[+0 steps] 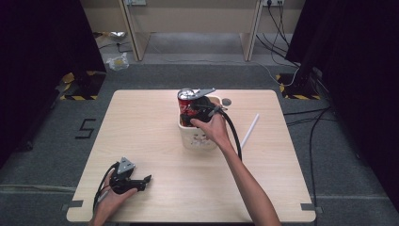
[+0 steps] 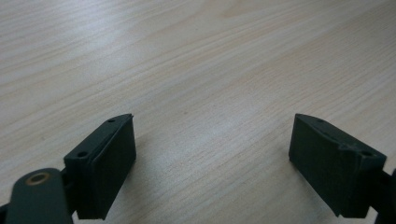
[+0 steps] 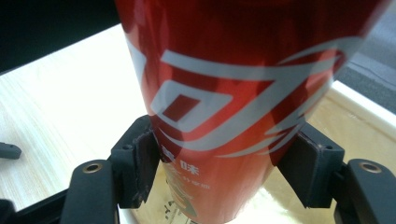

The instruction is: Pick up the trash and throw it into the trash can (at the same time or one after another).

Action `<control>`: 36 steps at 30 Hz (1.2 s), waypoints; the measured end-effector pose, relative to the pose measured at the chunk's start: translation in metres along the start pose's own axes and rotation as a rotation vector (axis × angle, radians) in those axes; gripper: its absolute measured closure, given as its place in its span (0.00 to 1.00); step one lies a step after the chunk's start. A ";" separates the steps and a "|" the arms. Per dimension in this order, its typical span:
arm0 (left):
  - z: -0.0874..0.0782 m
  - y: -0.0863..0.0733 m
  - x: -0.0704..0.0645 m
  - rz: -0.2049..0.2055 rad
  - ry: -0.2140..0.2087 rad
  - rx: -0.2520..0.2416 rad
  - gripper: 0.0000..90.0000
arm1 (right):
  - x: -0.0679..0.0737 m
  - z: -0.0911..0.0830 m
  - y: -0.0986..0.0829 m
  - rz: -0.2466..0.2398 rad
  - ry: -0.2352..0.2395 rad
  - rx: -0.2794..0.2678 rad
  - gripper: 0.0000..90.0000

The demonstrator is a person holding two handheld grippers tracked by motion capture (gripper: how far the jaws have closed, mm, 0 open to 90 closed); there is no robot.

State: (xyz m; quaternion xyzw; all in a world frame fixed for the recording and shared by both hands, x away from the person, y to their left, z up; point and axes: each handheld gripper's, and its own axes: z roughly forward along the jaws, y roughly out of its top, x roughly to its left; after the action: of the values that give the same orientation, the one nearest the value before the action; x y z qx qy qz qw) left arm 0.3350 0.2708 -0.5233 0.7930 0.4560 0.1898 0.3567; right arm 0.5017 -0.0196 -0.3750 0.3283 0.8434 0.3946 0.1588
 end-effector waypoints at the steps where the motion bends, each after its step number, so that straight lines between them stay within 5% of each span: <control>1: 0.000 0.000 0.000 0.000 0.000 0.000 0.16 | 0.000 0.000 0.000 0.000 0.000 0.000 0.38; 23: 0.000 0.000 0.000 -0.001 0.001 -0.004 0.16 | -0.002 0.009 -0.012 0.012 0.040 0.059 0.36; 36: 0.000 0.000 0.000 0.003 0.000 -0.004 0.16 | -0.010 -0.019 -0.007 0.030 0.021 -0.026 0.26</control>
State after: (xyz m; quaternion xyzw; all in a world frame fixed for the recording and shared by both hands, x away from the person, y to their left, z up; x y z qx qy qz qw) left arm 0.3351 0.2705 -0.5236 0.7930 0.4543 0.1913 0.3580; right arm 0.4959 -0.0403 -0.3677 0.3347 0.8347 0.4115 0.1481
